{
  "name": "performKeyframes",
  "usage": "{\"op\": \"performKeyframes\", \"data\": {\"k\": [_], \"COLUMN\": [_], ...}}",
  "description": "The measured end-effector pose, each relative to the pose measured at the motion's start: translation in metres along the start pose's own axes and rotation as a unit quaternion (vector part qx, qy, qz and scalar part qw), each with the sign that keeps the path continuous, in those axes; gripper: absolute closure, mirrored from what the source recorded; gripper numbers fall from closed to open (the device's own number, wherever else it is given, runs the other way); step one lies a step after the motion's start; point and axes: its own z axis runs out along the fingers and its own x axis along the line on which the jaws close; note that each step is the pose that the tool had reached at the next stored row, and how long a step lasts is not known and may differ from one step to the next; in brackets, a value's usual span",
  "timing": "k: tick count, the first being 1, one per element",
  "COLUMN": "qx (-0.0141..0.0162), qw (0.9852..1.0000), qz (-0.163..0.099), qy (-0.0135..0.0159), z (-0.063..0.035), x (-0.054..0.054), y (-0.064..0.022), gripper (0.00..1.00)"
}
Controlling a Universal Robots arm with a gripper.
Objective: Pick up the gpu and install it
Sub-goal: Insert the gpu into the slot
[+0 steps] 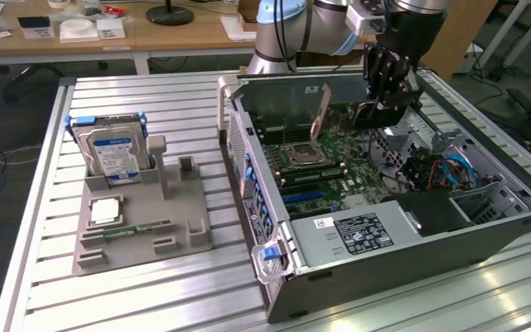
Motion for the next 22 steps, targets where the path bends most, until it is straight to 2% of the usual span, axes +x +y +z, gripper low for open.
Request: {"op": "performKeyframes", "data": {"k": [13, 22], "qx": [0.0001, 0.0000], "qw": [1.0000, 1.0000], "qz": [-0.002, -0.002], "qy": [0.0021, 0.0023], "z": [0.0030, 0.0031], "x": [0.010, 0.010], "y": [0.0017, 0.0017], "gripper": [0.73, 0.73]}}
